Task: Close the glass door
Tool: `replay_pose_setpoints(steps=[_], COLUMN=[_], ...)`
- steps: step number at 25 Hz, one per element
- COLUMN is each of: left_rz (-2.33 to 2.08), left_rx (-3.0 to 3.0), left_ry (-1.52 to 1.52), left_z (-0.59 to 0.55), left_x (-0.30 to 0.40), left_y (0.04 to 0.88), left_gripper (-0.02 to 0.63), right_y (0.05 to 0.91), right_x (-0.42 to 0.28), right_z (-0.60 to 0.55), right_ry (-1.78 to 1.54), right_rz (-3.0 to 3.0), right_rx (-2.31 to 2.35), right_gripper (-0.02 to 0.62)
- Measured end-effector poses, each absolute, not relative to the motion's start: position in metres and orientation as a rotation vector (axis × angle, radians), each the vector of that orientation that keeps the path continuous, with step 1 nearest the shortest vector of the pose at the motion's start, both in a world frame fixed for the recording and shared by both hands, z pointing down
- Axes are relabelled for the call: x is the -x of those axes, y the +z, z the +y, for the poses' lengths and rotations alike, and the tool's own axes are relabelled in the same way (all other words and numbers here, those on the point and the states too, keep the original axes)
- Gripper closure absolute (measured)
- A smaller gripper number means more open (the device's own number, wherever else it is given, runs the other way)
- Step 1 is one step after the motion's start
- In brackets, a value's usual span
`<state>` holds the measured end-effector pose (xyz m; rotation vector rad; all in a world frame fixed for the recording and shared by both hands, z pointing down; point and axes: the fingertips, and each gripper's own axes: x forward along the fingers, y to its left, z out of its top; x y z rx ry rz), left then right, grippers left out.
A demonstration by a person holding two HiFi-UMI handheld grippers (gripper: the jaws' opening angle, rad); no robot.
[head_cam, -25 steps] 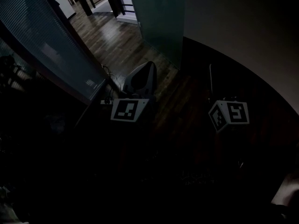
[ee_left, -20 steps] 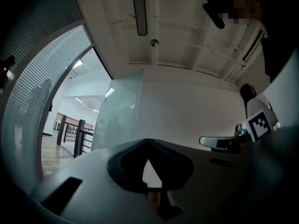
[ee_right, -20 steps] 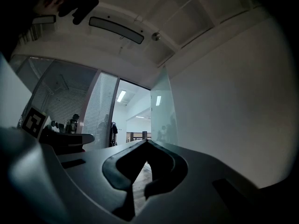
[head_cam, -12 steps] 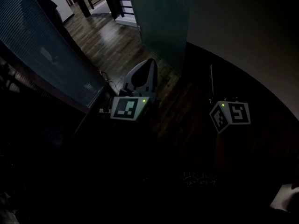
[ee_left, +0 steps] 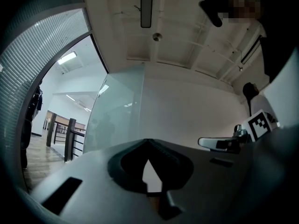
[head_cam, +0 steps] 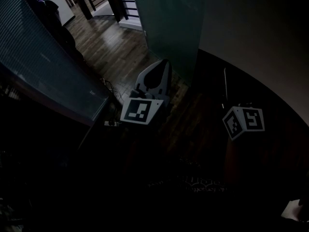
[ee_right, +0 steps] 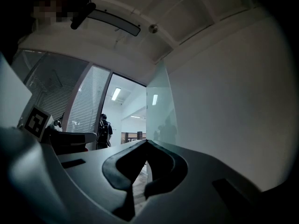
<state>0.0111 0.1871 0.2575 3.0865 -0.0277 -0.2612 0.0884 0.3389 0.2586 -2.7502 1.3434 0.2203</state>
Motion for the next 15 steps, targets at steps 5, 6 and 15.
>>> replay_pose_setpoints(steps=[5, 6, 15], left_rz=[0.000, 0.005, -0.021], left_rx=[-3.101, -3.103, -3.097], left_ry=[-0.238, -0.236, -0.219], left_z=[0.176, 0.174, 0.153], left_x=[-0.036, -0.041, -0.093], left_y=[0.254, 0.255, 0.263], left_gripper=[0.604, 0.604, 0.604], right_y=[0.254, 0.254, 0.262], right_x=[-0.109, -0.113, -0.165], right_z=[0.333, 0.332, 0.319], right_ry=[0.206, 0.203, 0.159], right_rz=[1.282, 1.274, 1.234], right_rx=[2.773, 2.785, 2.785], right_gripper=[0.598, 0.598, 0.598])
